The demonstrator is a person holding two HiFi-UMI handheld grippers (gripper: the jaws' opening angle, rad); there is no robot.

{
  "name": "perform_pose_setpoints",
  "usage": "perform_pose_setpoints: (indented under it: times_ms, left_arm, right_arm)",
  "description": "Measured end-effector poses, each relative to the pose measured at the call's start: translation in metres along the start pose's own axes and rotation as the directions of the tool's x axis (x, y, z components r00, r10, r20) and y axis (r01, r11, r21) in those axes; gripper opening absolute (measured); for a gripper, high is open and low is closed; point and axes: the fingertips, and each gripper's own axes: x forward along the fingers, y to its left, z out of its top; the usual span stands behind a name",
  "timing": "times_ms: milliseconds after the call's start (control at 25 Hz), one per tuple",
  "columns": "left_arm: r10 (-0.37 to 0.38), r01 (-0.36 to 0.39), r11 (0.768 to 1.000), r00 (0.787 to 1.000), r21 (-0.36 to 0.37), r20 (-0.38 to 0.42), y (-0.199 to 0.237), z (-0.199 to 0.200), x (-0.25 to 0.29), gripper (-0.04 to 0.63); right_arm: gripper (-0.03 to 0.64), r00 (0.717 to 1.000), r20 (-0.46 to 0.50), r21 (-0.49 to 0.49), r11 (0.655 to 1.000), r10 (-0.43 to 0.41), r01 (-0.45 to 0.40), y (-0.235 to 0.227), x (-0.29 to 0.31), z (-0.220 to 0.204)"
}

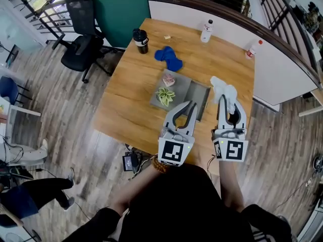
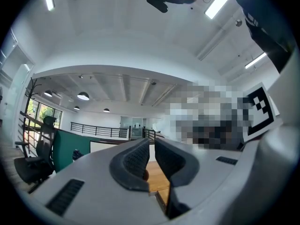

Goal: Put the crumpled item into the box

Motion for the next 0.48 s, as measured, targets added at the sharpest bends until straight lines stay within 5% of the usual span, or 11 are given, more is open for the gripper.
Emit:
perform_pose_setpoints:
  times_ms: [480]
  left_arm:
    - [0.036,-0.036,0.999,0.999,0.016,0.006,0.000,0.000,-0.014,0.052]
  right_arm:
    - [0.072,0.995,-0.052,0.001,0.997,0.083,-0.083,0.023,0.003,-0.026]
